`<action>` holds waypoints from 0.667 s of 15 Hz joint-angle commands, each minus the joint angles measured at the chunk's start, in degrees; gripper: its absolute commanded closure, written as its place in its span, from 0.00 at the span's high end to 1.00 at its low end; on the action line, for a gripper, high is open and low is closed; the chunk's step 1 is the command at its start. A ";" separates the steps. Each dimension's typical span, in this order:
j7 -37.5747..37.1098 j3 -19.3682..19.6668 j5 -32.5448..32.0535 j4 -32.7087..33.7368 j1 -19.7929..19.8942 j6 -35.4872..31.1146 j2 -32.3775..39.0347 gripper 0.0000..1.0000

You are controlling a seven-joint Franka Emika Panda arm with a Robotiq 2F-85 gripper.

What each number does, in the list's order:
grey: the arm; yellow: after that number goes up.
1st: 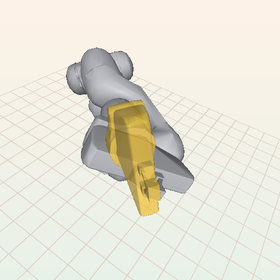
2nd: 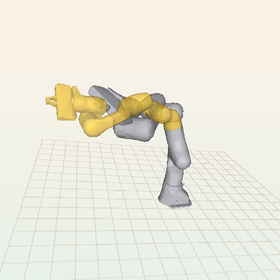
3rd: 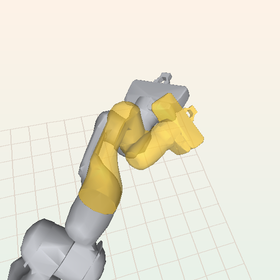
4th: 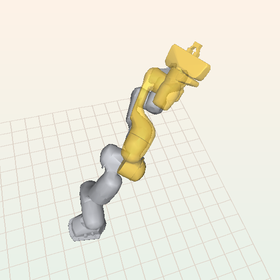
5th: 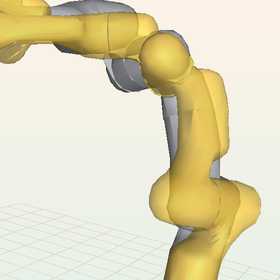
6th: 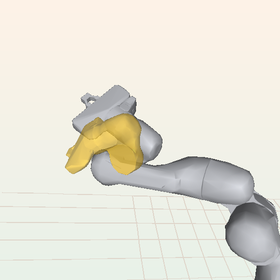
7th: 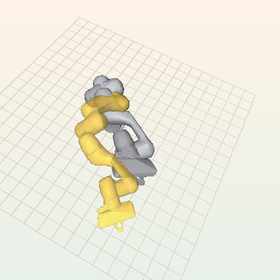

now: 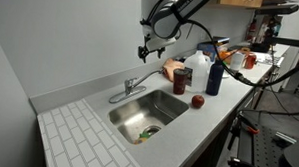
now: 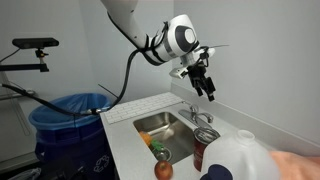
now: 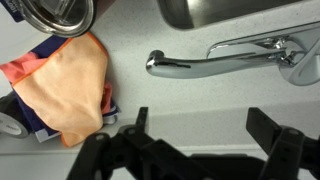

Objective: Center the faucet

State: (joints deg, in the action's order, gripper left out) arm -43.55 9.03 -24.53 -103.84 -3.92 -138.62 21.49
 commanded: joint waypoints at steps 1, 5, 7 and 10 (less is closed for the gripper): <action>5.38 0.08 2.12 2.65 1.42 -0.14 3.95 1.00; 10.83 0.82 3.63 5.67 3.04 -2.03 8.42 1.00; 11.42 1.92 3.66 7.84 2.85 -1.96 9.77 1.00; 11.27 3.43 3.73 10.92 2.53 -1.78 11.96 1.00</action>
State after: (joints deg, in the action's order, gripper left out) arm -34.00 11.13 -22.14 -97.61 -1.06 -140.47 30.39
